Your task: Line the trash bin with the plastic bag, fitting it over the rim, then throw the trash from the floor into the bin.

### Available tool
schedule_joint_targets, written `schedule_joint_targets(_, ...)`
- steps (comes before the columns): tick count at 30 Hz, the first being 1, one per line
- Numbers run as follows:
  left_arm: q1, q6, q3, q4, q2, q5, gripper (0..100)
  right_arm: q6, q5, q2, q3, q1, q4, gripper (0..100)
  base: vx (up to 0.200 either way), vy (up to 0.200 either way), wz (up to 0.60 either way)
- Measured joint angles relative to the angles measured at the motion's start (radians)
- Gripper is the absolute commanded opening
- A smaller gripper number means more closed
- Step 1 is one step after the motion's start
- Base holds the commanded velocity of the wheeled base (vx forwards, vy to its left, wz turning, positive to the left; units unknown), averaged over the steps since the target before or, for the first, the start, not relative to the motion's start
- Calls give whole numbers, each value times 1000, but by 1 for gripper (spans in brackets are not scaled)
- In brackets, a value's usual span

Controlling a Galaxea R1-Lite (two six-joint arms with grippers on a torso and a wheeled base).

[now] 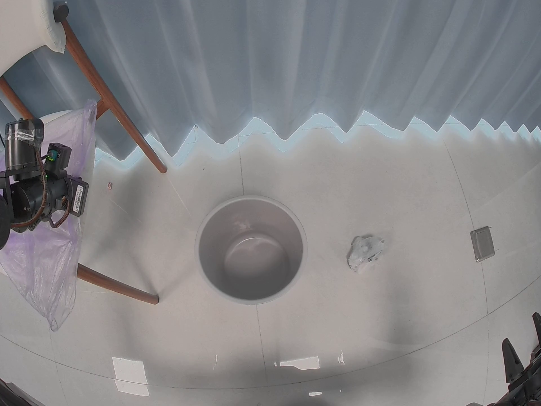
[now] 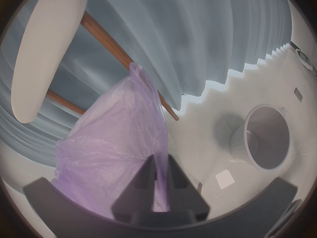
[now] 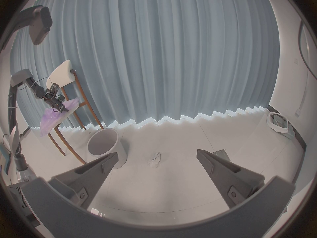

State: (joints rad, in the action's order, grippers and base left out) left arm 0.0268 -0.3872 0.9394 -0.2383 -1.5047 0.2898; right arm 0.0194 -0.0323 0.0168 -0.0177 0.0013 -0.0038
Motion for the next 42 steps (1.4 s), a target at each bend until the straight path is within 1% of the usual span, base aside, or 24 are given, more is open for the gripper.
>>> schedule_joint_targets(5, 3, 10, -2, -90, 23, -10, 0, 0, 0, 0, 0, 0, 0, 100, 0, 0, 0)
schedule_joint_targets(8, 12, 28, -11, -103, 60, -29, 0, 0, 0, 0, 0, 0, 0, 100, 0, 0, 0)
schedule_joint_targets(13, 20, 113, -24, -105, 132, -122, 0, 0, 0, 0, 0, 0, 0, 100, 0, 0, 0)
schedule_joint_targets(18, 22, 211, -26, -104, 185, -238, 0, 0, 0, 0, 0, 0, 0, 100, 0, 0, 0)
schedule_joint_targets(20, 20, 237, -24, -104, 203, -270, 0, 0, 0, 0, 0, 0, 0, 100, 0, 0, 0)
schedule_joint_targets(24, 20, 277, -23, -104, 228, -307, 0, 0, 0, 0, 0, 0, 0, 100, 0, 0, 0)
schedule_joint_targets(27, 31, 327, -20, -120, 239, -384, 0, 1, 0, 0, 0, 0, 0, 100, 0, 0, 0)
schedule_joint_targets(32, 43, 397, -4, -153, 245, -471, 0, 0, 0, 0, 0, 0, 0, 100, 0, 0, 0)
schedule_joint_targets(36, 80, 472, 24, -159, 247, -506, 0, 0, 0, 0, 0, 0, 0, 100, 0, 0, 0)
schedule_joint_targets(42, 189, 610, 56, -171, 249, -515, 0, -3, 0, 0, 0, 0, 0, 100, 0, 0, 0)
